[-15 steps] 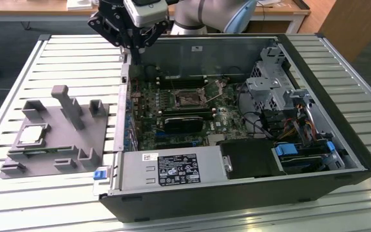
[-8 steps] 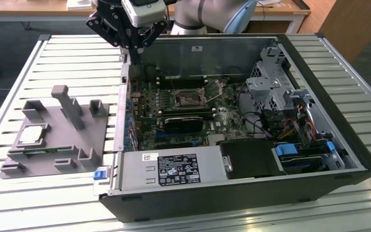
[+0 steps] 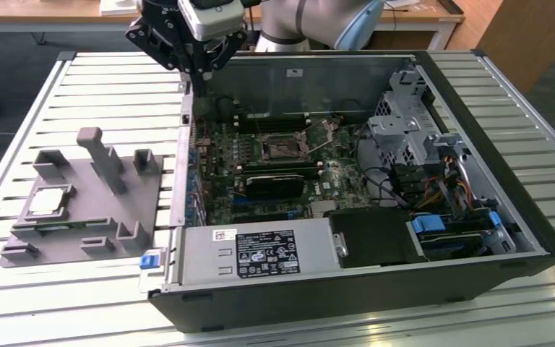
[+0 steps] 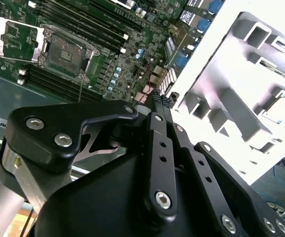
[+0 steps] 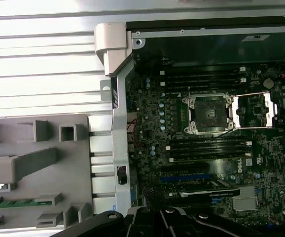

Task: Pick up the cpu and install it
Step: 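Reach for the cpu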

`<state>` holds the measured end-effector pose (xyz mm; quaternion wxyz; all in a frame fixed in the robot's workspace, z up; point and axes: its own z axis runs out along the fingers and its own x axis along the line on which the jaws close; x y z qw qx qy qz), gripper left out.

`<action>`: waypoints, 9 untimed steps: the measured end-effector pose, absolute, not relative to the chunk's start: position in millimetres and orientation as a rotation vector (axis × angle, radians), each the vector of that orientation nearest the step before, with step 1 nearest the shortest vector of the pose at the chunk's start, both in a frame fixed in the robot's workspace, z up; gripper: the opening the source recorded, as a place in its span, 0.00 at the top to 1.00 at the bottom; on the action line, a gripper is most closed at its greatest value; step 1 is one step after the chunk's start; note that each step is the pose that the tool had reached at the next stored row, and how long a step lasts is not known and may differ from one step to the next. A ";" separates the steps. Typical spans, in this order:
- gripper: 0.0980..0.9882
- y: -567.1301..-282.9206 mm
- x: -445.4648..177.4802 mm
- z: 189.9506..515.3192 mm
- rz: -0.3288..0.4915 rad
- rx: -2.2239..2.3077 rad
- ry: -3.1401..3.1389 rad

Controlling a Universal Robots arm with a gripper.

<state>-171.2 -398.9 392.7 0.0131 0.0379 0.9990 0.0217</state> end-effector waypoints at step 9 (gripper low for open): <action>0.99 -398.9 -174.8 392.6 0.068 0.118 3.112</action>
